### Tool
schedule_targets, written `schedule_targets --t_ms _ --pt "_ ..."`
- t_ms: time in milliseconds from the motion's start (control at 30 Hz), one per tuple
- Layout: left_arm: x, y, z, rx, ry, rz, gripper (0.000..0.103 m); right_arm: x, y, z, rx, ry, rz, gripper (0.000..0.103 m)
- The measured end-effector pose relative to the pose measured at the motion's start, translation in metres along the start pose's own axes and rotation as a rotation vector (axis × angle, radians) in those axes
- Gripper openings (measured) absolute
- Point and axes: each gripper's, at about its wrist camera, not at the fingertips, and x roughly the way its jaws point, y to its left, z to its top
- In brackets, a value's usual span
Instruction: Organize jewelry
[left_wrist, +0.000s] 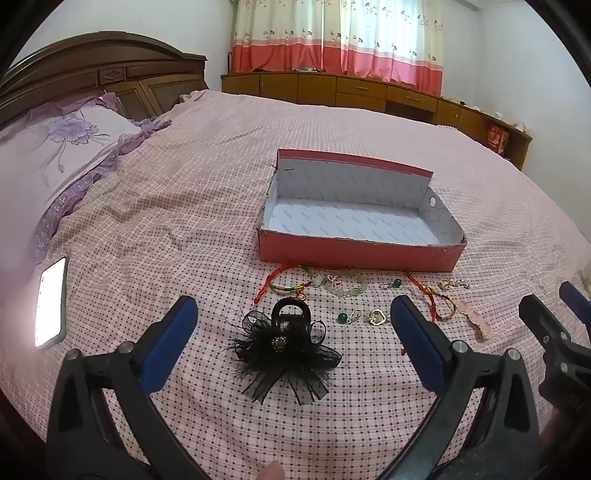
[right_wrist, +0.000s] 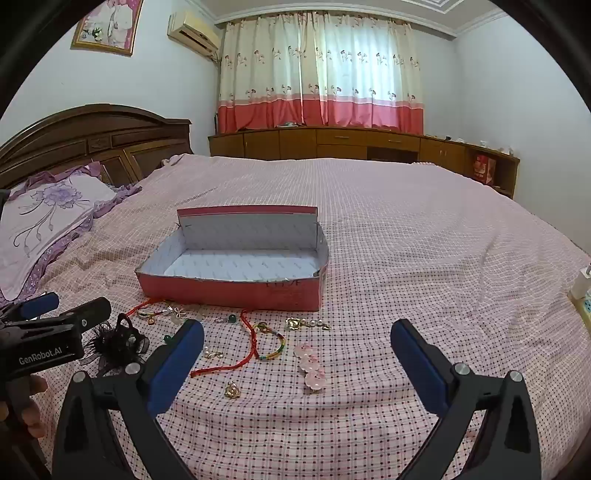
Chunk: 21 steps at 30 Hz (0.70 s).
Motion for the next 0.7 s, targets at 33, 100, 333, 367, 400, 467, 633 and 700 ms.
schedule_targets --t_ms 33,100,333,367,400,467,633,700 --pt "0.0002 -0.0005 0.0002 0.003 0.000 -0.001 0.097 0.0001 -0.0001 0.0000 0.002 0.004 0.002 0.103" --pt "0.0005 -0.0022 0.0007 0.010 -0.001 0.000 0.097 0.0002 0.0000 0.0002 0.002 0.005 0.002 0.103" --pt "-0.0003 -0.0089 0.0014 0.016 -0.002 -0.002 0.097 -0.0005 -0.0001 0.0004 0.002 0.001 0.001 0.103" --pt "-0.0006 -0.0092 0.0005 0.016 -0.004 -0.002 0.097 -0.0007 -0.0002 0.0005 0.003 0.000 0.002 0.103" --pt "-0.0018 -0.0051 -0.0009 0.014 -0.010 -0.010 0.097 -0.0009 -0.0002 0.0006 0.003 0.000 0.002 0.103" --pt "-0.0017 -0.0056 -0.0009 0.014 -0.010 -0.010 0.097 -0.0009 -0.0002 0.0008 0.003 0.000 0.002 0.103" --pt "-0.0017 -0.0052 -0.0007 0.012 -0.009 -0.012 0.097 -0.0013 -0.0004 0.0009 0.003 0.000 0.002 0.103" --pt "-0.0016 -0.0054 -0.0007 0.012 -0.009 -0.011 0.097 -0.0015 -0.0007 0.0008 0.003 0.000 0.002 0.103"
